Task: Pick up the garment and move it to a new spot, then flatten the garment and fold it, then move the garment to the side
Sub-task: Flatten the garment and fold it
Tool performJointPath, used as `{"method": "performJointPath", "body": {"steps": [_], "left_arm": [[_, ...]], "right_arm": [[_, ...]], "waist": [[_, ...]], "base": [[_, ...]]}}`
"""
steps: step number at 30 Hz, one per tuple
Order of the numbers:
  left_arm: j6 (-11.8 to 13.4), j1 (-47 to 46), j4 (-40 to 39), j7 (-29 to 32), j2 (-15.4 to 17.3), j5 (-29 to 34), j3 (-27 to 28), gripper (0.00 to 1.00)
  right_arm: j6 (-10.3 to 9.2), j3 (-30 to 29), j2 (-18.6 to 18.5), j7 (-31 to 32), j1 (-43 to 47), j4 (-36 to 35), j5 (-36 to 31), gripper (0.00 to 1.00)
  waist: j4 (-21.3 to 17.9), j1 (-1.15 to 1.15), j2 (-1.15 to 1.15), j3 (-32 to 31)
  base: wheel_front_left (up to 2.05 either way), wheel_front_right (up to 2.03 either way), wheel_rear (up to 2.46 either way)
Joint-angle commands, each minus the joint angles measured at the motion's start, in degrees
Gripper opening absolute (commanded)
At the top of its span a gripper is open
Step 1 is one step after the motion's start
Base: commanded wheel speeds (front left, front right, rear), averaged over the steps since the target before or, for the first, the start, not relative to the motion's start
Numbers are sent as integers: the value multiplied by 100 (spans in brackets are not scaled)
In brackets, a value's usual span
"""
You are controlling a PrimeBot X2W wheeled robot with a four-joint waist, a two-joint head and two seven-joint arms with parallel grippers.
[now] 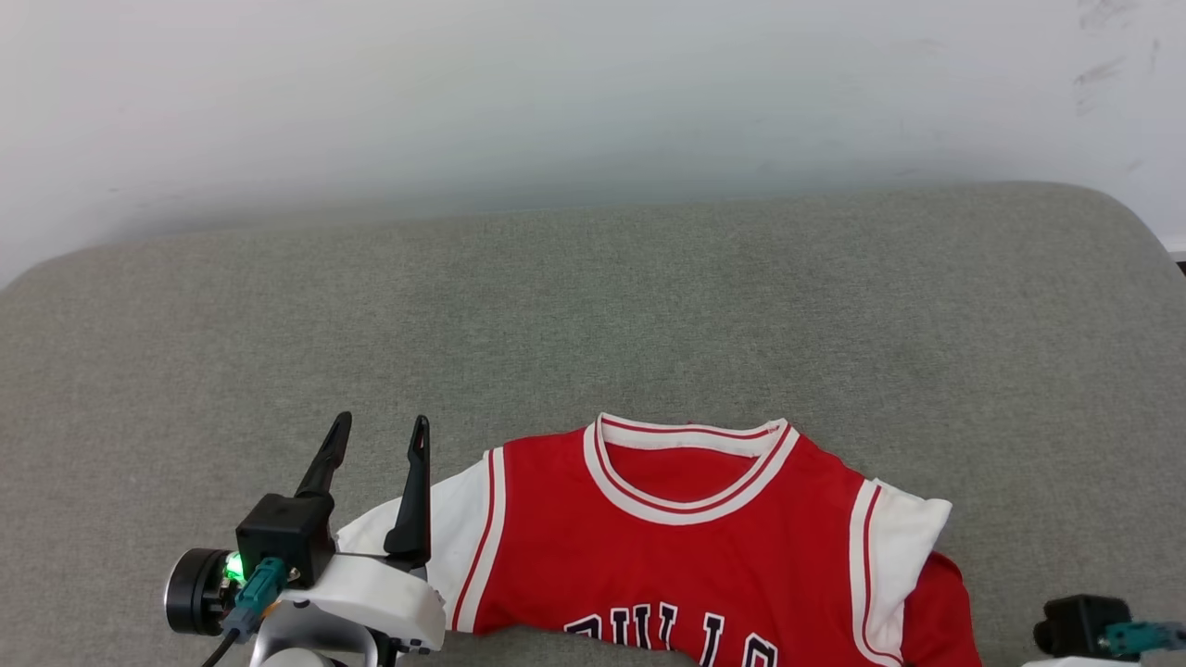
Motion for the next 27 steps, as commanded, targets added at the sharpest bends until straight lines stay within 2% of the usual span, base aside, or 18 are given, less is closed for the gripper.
{"method": "performJointPath", "body": {"steps": [1,7,11,16,22,23,24,25,27], "left_arm": [[14,35,-5,14,15,-16,14,100],[-29,-87,5,26,-19,-7,-36,100],[-90,-217,38,18,-28,25,-68,100],[-146,-368,79,-25,-76,62,-111,100],[-168,-467,153,-72,-147,73,-115,100],[-174,-463,166,-76,-154,69,-109,100],[-177,-466,176,-88,-159,68,-103,100],[-174,-466,185,-98,-160,65,-92,100],[-154,-457,199,-116,-159,59,-72,100]], "right_arm": [[-2,-34,19,-53,-84,-63,29,100],[-2,-381,-175,-163,-487,-286,-52,100],[-2,-467,-344,62,-976,-23,-5,100],[-2,-210,-468,446,-1490,553,62,100],[-2,49,-384,591,-1779,953,88,100],[-2,82,-375,590,-1798,963,88,75],[-2,107,-381,544,-1841,931,71,17],[-2,109,-388,542,-1879,887,67,0],[-2,97,-464,511,-1938,772,6,0]], "waist": [[-8,0,0,-6],[46,0,0,22],[131,0,0,136],[314,0,0,320],[466,0,0,505],[475,0,0,520],[478,0,0,532],[476,0,0,540],[459,0,0,546]], "base": [[0,0,0],[0,0,0],[0,0,0],[0,0,0],[0,0,0],[0,0,0],[0,0,0],[0,0,0],[0,0,0]]}}
